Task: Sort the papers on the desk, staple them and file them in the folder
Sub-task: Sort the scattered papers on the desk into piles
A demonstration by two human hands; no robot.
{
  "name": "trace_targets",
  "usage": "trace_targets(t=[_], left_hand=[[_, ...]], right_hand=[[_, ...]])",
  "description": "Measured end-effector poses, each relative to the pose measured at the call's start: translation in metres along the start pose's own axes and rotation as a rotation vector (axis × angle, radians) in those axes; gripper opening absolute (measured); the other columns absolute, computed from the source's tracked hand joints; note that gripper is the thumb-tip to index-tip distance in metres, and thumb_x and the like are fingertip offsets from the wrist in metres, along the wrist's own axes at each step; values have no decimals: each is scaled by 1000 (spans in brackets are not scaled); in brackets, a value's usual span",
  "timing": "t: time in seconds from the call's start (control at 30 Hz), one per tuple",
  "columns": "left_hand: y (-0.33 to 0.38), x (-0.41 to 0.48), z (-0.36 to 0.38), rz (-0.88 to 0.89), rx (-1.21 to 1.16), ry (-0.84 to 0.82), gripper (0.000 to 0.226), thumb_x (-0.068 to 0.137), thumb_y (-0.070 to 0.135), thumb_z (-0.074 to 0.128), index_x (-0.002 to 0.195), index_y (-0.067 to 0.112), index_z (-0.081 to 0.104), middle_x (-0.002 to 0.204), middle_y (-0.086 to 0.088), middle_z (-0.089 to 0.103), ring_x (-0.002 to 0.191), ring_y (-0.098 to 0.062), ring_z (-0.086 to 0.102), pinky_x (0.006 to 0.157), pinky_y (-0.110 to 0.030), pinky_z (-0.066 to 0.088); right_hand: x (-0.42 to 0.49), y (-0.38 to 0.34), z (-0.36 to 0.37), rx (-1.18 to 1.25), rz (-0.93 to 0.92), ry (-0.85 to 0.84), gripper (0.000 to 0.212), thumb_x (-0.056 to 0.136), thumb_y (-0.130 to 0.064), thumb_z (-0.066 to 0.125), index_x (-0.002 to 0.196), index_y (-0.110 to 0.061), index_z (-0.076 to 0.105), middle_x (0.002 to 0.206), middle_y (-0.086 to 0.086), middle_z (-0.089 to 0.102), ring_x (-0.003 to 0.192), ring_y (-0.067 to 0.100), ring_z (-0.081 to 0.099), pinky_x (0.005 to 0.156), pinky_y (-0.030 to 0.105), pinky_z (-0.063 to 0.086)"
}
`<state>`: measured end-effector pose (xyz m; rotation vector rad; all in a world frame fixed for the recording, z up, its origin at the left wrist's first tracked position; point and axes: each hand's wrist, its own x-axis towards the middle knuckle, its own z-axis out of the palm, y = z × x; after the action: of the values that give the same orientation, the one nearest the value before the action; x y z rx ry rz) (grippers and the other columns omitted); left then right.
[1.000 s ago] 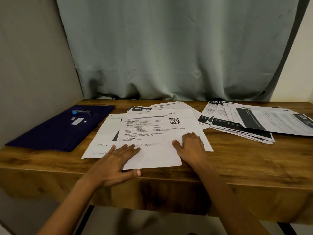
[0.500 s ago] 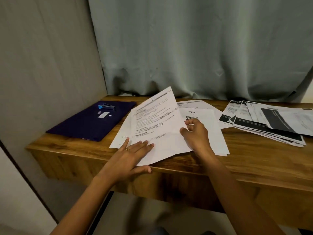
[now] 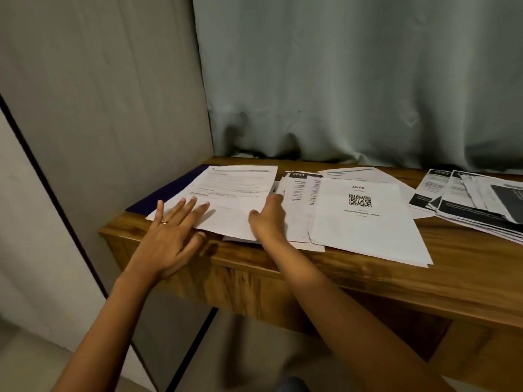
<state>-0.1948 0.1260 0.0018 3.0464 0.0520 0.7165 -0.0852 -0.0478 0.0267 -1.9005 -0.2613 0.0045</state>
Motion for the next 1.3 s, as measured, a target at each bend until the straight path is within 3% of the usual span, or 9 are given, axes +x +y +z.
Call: trace_targets(t=[0.23, 0.37, 0.53, 0.67, 0.8, 1.03, 1.13, 1.2, 1.3], left_hand=[[6, 13, 27, -188, -185, -201, 76, 75, 78, -11, 145, 49, 2, 159, 8, 10, 147, -17, 9, 115, -44, -14], [3, 14, 40, -305, -97, -344, 77, 77, 68, -5, 149, 43, 7, 160, 6, 4, 148, -20, 5, 116, -53, -8], [-3, 10, 42, -294, -86, -300, 78, 78, 68, -3, 150, 41, 12, 160, 5, 6, 148, -22, 6, 113, -54, -11], [4, 18, 35, -292, -91, -156, 90, 76, 74, -6, 148, 32, 26, 160, -3, 13, 147, -25, 7, 112, -53, -14], [52, 39, 29, -145, -200, -58, 93, 77, 75, -5, 148, 26, 28, 158, -2, 18, 147, -20, 11, 115, -44, -10], [148, 80, 52, -8, -409, -190, 66, 94, 64, 23, 147, 24, 31, 153, -1, 32, 141, -22, 28, 119, -48, 9], [166, 87, 64, -20, -366, -268, 65, 96, 57, 27, 150, 21, 23, 157, -1, 23, 144, -21, 20, 118, -48, 3], [171, 89, 71, -6, -319, -291, 67, 96, 57, 28, 151, 20, 20, 158, -3, 21, 145, -22, 18, 117, -48, 0], [174, 88, 79, -7, -262, -313, 68, 95, 59, 30, 151, 21, 19, 158, -6, 20, 146, -24, 14, 117, -49, 0]], right_hand=[[-4, -1, 43, -159, -16, -99, 57, 93, -5, 54, 141, -6, 23, 140, 11, 44, 127, 25, 47, 96, 28, 46], [1, 8, 27, -291, -209, -154, 43, 95, -14, 54, 136, -10, 43, 137, 10, 45, 123, 24, 49, 96, 28, 44], [14, 32, -57, -452, -471, -27, 35, 95, -24, 53, 127, -9, 56, 135, 7, 47, 122, 20, 47, 96, 21, 37], [30, 69, -134, -793, -205, -7, 57, 99, -40, 41, 146, -9, 32, 157, 11, 19, 145, 29, 11, 117, 37, 12], [35, 101, -176, -958, 53, -108, 59, 101, -45, 22, 152, -15, 12, 158, 15, -5, 145, 34, -9, 117, 46, -3], [20, 115, -174, -901, -12, -213, 57, 101, -45, 24, 150, -16, 21, 158, 15, 10, 146, 32, 8, 117, 45, 7], [20, 117, -180, -774, -70, -13, 53, 96, -46, 42, 133, -9, 45, 140, 15, 44, 132, 33, 37, 106, 40, 31], [21, 114, -191, -794, 31, 198, 59, 93, -47, 48, 134, -6, 43, 137, 16, 46, 128, 35, 38, 104, 41, 33], [22, 110, -205, -834, 234, 258, 69, 90, -47, 53, 137, -1, 35, 140, 19, 38, 130, 37, 30, 105, 43, 30]])
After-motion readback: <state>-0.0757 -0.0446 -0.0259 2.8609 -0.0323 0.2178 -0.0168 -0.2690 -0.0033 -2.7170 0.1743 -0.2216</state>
